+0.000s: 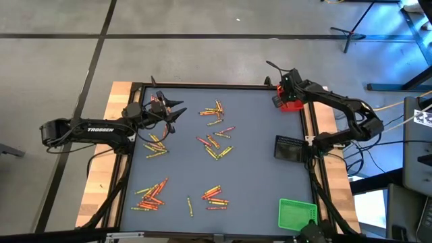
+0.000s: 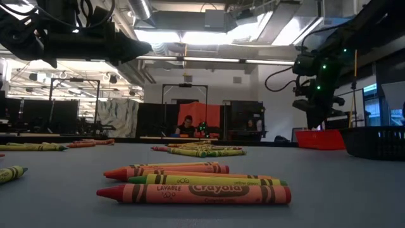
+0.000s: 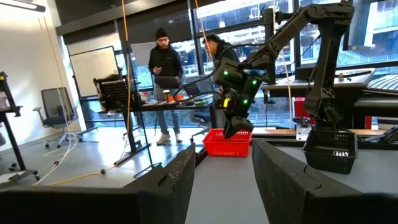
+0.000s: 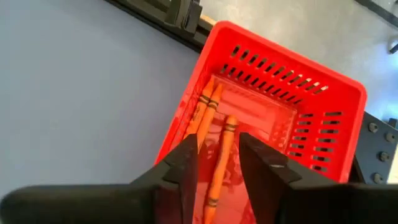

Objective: Sort crayons
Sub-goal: Put the orange crayon into the red basket

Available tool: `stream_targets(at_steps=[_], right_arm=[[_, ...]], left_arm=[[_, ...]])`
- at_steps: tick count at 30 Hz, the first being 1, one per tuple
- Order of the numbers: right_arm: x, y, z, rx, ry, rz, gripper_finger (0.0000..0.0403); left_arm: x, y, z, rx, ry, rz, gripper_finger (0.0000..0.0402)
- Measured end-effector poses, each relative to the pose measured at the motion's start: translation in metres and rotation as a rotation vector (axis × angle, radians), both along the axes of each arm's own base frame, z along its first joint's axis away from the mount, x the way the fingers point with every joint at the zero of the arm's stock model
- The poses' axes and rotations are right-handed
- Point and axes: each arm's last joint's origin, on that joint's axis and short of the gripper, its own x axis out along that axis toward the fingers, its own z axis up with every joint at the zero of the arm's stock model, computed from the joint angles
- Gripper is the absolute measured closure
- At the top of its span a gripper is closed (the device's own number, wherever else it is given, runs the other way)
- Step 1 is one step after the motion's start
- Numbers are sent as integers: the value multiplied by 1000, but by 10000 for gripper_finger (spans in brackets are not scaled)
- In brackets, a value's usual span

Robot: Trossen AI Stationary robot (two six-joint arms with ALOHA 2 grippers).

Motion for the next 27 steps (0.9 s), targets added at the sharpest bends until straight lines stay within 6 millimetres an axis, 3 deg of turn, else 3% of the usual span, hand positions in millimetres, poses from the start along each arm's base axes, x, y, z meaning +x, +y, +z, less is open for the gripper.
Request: stream_targets(at_steps=[5,12,20,27], right_arm=[[10,7,22,-45,-52,59,281],[48,48,58,-201,-241,309,284],[93,94,72,-292,-391,571,284],[114,125,82,-386,-472,756,284]], left_arm=[[0,0,0,-1,1,0,257],[7,4,-2,-63,58,2,257],[53,19,-8,-217,344,-7,257],[89,36,-25,-360,675,7,257]])
